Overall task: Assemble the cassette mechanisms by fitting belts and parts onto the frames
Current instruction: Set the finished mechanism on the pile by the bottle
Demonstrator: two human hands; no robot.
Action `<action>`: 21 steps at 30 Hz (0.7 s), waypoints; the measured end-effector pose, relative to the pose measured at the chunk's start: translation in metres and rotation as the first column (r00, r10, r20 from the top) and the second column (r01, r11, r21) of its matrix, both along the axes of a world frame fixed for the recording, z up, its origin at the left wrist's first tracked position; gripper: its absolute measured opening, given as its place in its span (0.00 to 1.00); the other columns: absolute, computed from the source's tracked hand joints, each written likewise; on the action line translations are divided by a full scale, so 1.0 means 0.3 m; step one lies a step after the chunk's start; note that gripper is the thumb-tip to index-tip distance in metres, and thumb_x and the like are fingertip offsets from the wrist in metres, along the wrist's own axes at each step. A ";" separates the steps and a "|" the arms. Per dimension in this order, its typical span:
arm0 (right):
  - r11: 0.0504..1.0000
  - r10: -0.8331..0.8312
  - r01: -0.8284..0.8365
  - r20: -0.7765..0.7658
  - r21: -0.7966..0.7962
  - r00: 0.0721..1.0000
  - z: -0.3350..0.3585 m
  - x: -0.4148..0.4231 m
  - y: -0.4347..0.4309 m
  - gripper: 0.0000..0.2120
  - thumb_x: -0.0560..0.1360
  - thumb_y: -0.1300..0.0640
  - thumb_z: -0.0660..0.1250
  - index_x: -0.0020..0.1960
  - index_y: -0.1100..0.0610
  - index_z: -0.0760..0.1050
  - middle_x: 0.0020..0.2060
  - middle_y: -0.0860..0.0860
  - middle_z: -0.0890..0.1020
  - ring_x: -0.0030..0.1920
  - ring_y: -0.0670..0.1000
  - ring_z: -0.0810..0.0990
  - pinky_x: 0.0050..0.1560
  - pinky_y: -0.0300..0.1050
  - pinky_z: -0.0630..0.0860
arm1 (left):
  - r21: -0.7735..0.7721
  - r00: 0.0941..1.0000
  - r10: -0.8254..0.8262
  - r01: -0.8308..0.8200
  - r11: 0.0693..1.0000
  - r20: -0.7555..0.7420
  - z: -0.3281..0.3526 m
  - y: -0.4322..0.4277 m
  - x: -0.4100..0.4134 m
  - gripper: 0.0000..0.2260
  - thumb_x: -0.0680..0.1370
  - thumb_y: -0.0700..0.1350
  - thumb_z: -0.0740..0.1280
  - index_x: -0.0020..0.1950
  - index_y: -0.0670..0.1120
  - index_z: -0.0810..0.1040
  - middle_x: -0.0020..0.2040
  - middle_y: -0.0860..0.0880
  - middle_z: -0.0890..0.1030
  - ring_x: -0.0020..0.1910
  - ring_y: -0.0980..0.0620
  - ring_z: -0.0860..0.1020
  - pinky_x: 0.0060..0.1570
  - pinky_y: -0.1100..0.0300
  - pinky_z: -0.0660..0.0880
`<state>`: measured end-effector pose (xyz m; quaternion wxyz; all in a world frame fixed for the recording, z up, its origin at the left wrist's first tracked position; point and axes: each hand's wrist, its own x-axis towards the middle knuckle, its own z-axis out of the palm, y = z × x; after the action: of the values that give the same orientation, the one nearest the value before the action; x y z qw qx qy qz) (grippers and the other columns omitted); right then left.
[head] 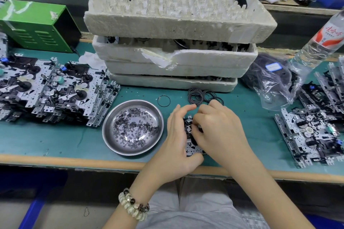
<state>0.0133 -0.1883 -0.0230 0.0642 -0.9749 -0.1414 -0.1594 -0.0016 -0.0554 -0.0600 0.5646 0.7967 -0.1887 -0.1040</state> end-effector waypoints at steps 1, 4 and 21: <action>1.000 0.003 -0.003 -0.001 0.013 1.000 -0.002 -0.001 -0.002 0.08 0.61 0.64 0.77 0.29 0.59 0.77 0.28 0.51 0.76 0.34 0.56 0.74 0.30 0.44 0.65 | -0.001 1.000 0.003 -0.003 1.000 0.001 0.000 0.000 0.001 0.39 0.66 0.39 0.64 0.74 0.55 0.53 0.75 0.55 0.56 0.81 0.50 0.49 0.78 0.47 0.53; 0.998 0.000 0.002 -0.034 0.061 0.999 -0.009 -0.002 -0.013 0.07 0.64 0.61 0.76 0.30 0.57 0.79 0.29 0.48 0.76 0.35 0.55 0.73 0.30 0.42 0.66 | -0.027 1.000 0.008 -0.008 1.000 -0.024 0.001 0.004 0.001 0.40 0.65 0.38 0.64 0.75 0.53 0.54 0.76 0.53 0.57 0.81 0.50 0.50 0.78 0.46 0.54; 0.933 -0.059 0.096 -0.115 0.347 0.992 -0.019 0.002 -0.034 0.06 0.70 0.59 0.74 0.34 0.56 0.81 0.32 0.46 0.77 0.40 0.52 0.71 0.34 0.51 0.74 | -0.213 0.999 -0.021 0.026 0.977 0.025 -0.032 0.016 -0.001 0.42 0.63 0.40 0.62 0.78 0.47 0.54 0.78 0.51 0.58 0.81 0.50 0.52 0.78 0.48 0.53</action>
<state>0.0138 -0.1984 -0.0286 0.2382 -0.9595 -0.0688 -0.1339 -0.0020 -0.0505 -0.0697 0.6434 0.7304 -0.2146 -0.0807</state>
